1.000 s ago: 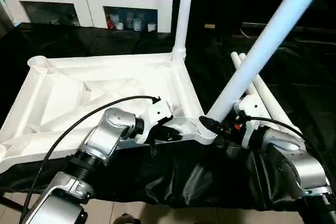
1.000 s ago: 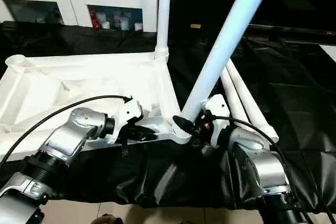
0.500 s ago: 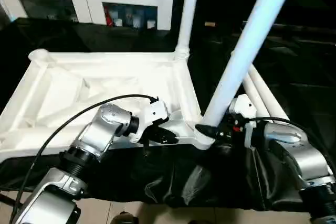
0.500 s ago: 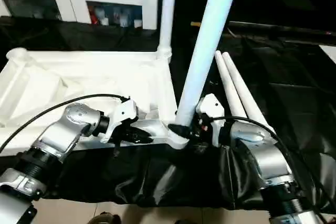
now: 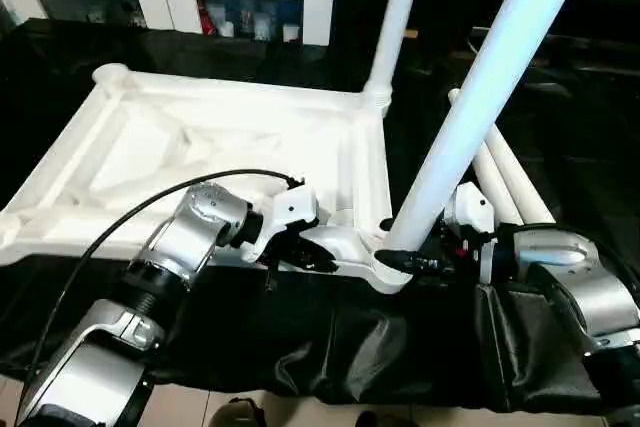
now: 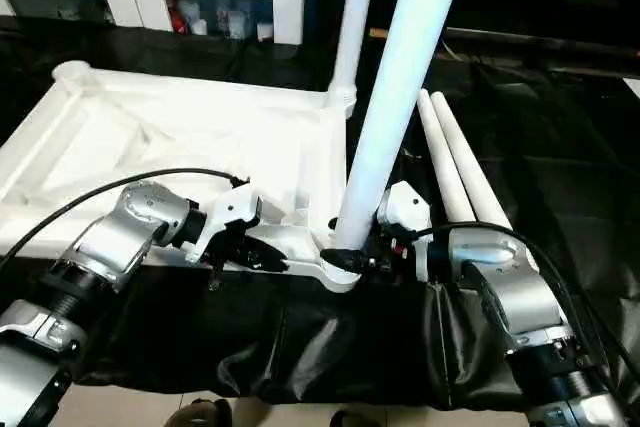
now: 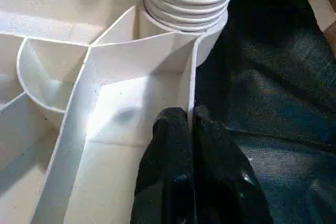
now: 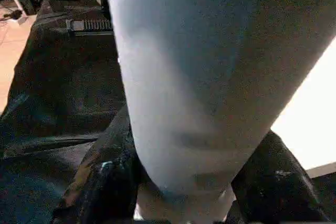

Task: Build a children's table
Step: Insert table leg to table base

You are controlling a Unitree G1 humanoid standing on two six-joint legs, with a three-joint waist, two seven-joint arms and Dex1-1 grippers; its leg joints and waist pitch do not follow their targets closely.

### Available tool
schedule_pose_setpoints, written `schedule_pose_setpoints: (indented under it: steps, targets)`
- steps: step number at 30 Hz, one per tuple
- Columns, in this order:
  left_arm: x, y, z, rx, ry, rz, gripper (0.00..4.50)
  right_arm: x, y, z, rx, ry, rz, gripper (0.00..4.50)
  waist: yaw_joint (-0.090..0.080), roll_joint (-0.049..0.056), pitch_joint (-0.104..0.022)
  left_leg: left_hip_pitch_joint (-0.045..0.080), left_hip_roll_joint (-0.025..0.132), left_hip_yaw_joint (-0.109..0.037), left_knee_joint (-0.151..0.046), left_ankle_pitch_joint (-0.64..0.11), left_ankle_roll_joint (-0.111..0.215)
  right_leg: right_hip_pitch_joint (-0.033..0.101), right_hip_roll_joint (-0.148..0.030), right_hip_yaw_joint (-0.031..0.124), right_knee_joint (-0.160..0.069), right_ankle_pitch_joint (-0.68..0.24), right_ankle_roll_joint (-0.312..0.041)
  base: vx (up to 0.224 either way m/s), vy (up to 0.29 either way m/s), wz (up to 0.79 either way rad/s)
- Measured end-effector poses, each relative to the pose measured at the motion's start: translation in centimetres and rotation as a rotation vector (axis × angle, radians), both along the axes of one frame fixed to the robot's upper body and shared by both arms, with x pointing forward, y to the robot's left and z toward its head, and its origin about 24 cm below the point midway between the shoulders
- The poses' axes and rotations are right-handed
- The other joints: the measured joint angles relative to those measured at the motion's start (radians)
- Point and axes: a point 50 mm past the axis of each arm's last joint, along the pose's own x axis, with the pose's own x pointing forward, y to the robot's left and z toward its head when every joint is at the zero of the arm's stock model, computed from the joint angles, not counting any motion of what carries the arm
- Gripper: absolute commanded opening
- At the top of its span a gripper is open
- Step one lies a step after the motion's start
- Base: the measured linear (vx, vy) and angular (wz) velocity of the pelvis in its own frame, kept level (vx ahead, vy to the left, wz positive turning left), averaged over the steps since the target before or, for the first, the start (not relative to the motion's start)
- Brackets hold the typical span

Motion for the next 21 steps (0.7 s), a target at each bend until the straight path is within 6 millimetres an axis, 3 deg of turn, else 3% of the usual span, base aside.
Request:
schedule_pose_setpoints:
  steps: [4,8,10,14,17,21]
  targets:
    - [0.3,0.3,0.2,-0.005,-0.012,0.037,0.0,0.7,0.8,-0.2,0.032,-0.02,-0.039,1.91,-0.006,-0.004,0.007,0.003,0.0,0.0,-0.002,0.0,0.0,-0.001,0.0,0.0,0.0,0.0,0.0,0.0,0.0,0.0]
    - [0.9,0.9,0.5,-0.016,-0.061,0.159,0.0,2.4,1.8,-0.3,0.057,-0.068,-0.176,1.91,-0.034,-0.013,0.018,0.002,0.0,-0.003,-0.003,0.0,0.0,-0.005,0.0,-0.002,-0.003,-0.001,0.001,-0.025,0.002,-0.05]
    - [1.0,1.0,0.5,-0.021,-0.082,0.227,0.0,3.4,2.5,-0.2,0.075,-0.083,-0.248,1.91,-0.05,-0.012,0.021,0.003,-0.001,-0.008,-0.003,0.0,0.0,-0.006,0.0,-0.006,-0.008,-0.001,0.001,-0.025,0.004,-0.06]
    - [0.9,0.7,0.7,-0.026,-0.127,0.395,0.0,5.6,4.3,-0.2,0.125,-0.073,-0.423,1.91,-0.069,-0.008,0.027,0.001,-0.001,-0.029,-0.005,0.0,0.0,-0.005,-0.004,-0.035,-0.033,-0.007,-0.01,-0.036,0.032,-0.22]
    - [0.7,-0.1,0.8,-0.039,-0.14,0.525,0.0,6.9,5.3,0.0,0.149,-0.059,-0.533,1.91,-0.083,-0.006,0.035,0.002,-0.003,-0.032,-0.006,0.0,0.0,-0.005,-0.013,-0.051,-0.039,-0.01,-0.014,-0.009,0.011,-0.07]
    - [0.3,-1.3,0.8,-0.051,-0.143,0.626,0.0,7.8,6.1,0.2,0.161,-0.045,-0.594,1.91,-0.086,-0.008,0.041,0.005,-0.005,-0.032,-0.006,0.0,0.0,-0.005,-0.014,-0.051,-0.039,-0.01,-0.014,0.0,0.0,0.0]
